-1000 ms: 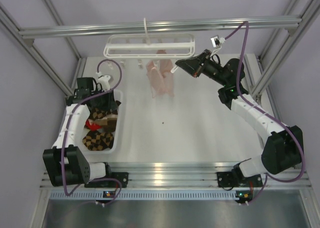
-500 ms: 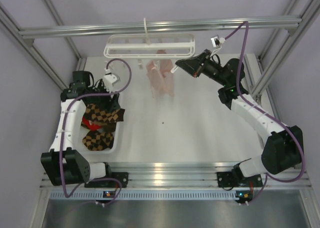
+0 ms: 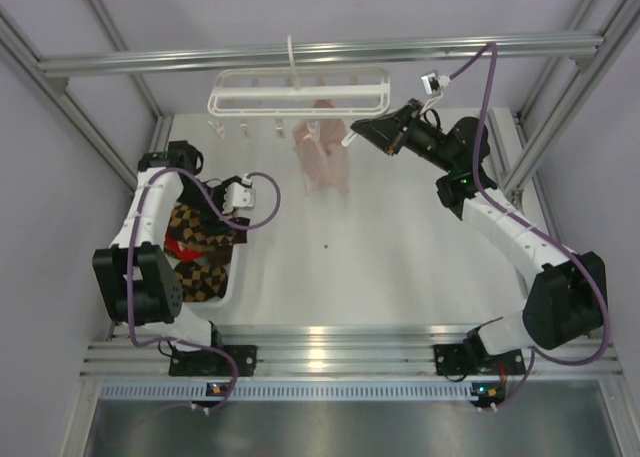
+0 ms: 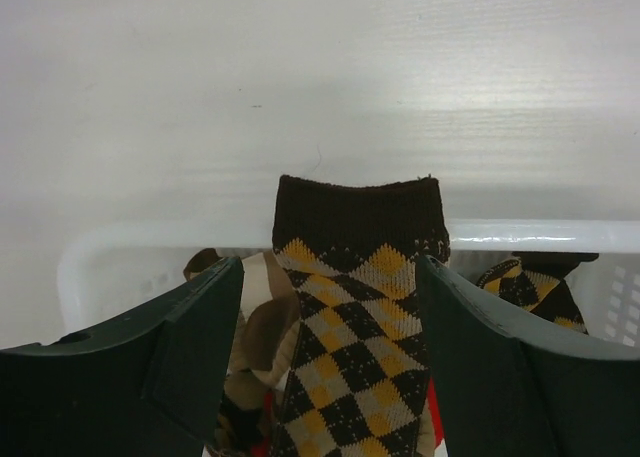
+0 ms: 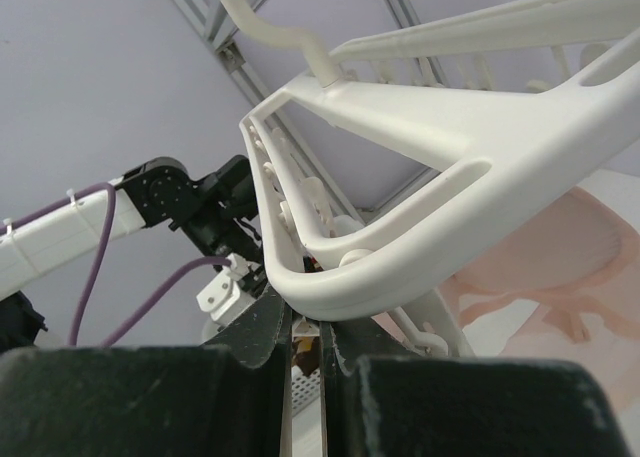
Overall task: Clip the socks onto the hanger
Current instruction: Pick up the sock from the bin.
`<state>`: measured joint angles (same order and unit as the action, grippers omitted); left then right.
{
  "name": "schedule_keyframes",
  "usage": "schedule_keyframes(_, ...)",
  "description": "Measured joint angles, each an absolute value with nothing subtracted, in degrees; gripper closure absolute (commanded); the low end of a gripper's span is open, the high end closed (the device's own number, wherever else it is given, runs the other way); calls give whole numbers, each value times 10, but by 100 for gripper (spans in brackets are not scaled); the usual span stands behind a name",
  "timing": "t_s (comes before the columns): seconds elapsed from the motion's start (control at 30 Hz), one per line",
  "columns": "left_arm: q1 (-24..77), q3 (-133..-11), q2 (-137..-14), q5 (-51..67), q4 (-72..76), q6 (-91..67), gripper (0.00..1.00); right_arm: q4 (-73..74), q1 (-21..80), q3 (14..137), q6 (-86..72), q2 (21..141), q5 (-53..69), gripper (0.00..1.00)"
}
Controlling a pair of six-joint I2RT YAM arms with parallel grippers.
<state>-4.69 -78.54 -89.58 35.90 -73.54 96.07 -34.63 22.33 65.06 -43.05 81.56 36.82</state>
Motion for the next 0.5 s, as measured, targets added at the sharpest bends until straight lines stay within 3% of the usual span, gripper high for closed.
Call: schedule_keyframes(0.5,-22,-739,-894,329,-746,1004,30,-345,223,651,-426,816,368,100)
